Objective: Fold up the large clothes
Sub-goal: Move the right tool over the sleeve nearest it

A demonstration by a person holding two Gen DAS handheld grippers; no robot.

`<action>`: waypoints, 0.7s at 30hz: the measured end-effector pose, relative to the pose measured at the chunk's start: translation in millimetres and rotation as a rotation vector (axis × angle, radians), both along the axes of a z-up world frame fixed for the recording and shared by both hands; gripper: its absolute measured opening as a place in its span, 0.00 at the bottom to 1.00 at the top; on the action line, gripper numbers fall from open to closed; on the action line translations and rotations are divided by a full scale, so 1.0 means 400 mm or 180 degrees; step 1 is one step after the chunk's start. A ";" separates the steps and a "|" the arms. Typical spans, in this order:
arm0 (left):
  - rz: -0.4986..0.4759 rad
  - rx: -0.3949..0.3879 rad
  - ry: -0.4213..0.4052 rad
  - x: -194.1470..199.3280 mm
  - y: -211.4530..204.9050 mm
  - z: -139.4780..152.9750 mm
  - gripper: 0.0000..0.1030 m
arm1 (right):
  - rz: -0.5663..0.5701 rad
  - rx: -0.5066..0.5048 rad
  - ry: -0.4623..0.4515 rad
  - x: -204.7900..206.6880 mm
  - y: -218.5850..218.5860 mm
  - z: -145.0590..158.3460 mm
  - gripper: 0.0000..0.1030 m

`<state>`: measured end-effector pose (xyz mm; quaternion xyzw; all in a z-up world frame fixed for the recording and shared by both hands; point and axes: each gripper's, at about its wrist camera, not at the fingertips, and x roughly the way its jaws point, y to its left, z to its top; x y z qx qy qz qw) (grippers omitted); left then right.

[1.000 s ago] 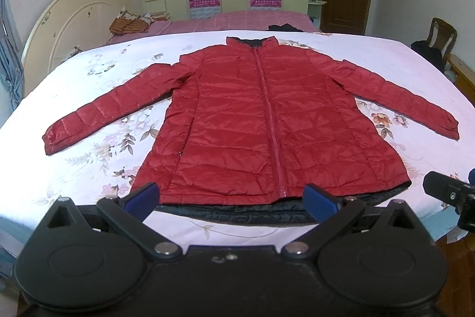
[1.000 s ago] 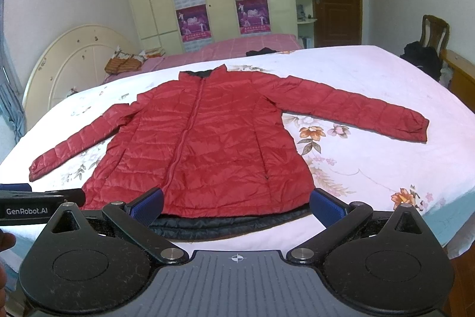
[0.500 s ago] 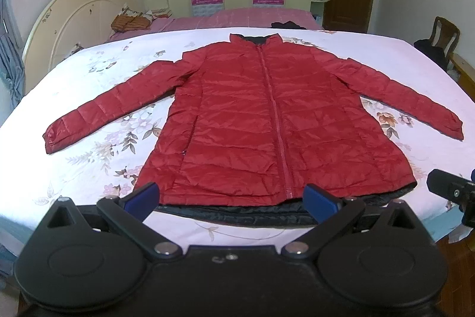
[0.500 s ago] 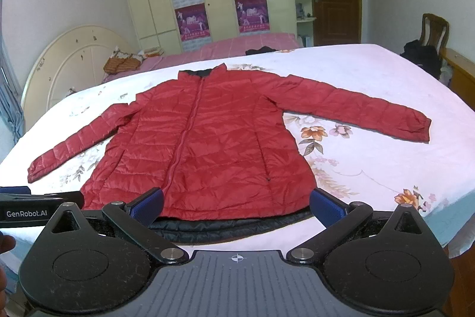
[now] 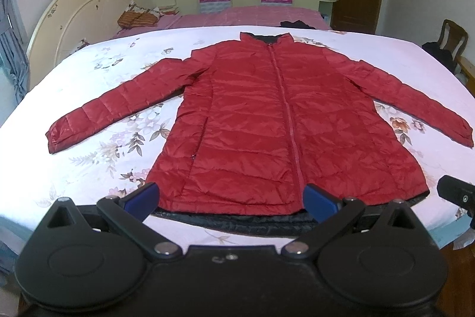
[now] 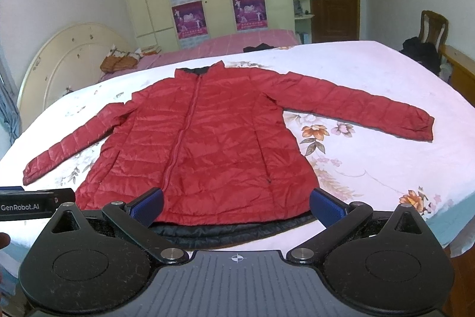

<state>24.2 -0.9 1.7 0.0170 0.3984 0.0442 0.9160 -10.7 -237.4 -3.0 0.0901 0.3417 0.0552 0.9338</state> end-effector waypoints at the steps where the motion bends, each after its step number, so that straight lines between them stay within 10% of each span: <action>1: 0.0004 0.0001 0.0005 0.004 0.002 -0.002 1.00 | -0.0008 0.0000 0.0006 0.005 0.000 -0.002 1.00; 21: -0.0008 0.0071 0.0091 0.170 0.078 -0.054 1.00 | -0.0288 -0.0113 0.0058 0.149 0.022 -0.049 1.00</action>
